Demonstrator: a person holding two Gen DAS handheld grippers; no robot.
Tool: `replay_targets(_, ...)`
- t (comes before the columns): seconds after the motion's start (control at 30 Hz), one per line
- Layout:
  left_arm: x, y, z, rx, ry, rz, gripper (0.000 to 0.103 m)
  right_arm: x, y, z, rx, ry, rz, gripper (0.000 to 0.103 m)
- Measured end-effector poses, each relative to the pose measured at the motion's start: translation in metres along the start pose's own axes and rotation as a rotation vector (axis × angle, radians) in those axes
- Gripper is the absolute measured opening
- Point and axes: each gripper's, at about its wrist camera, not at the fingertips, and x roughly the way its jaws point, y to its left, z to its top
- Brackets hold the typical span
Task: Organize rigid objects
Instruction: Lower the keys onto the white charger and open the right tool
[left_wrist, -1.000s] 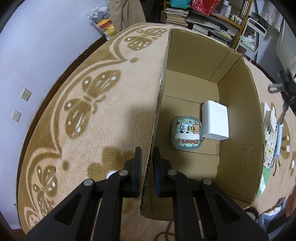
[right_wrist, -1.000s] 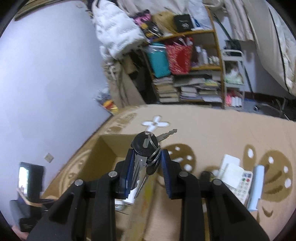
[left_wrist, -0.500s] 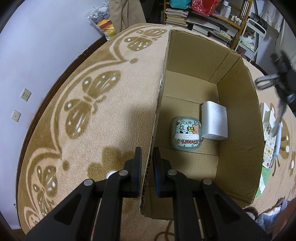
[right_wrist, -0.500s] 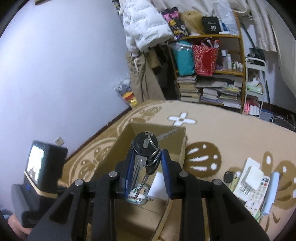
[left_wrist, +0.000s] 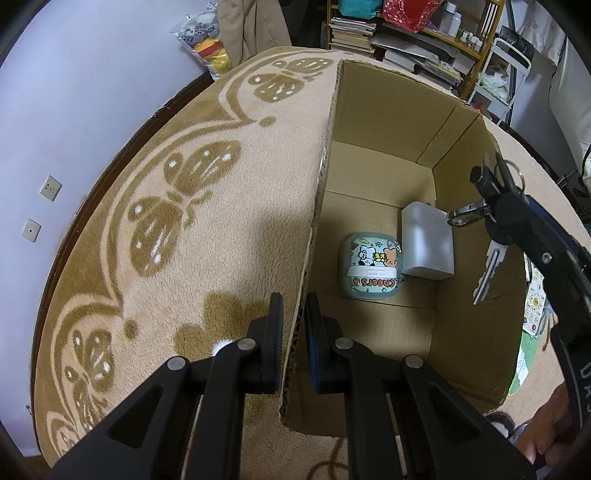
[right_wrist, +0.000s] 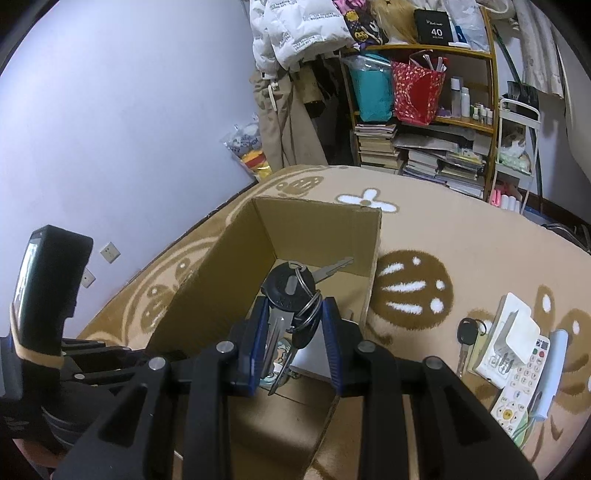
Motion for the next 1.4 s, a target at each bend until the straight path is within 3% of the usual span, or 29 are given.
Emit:
replay_targets(0.63,-0.001,-0.001,0.001,-0.003,0.000,-0.004,0.011,0.013,0.003,-0.008,-0.016,0.070,-0.029,0.032)
replay_targets(1.07,-0.001,-0.001,0.001,-0.001,-0.001,-0.005,0.011,0.003,0.005,-0.002,-0.024,0.022,-0.045,0.033)
replay_targets(1.2,-0.001,-0.001,0.001,-0.001,-0.003,-0.002,0.011,-0.004,0.002,0.002,-0.025,-0.011,-0.054,0.056)
replay_targets(1.4,-0.001,-0.001,0.001,-0.001,-0.003,-0.004,0.011,-0.016,-0.009,0.008,-0.014,-0.064,-0.079,0.078)
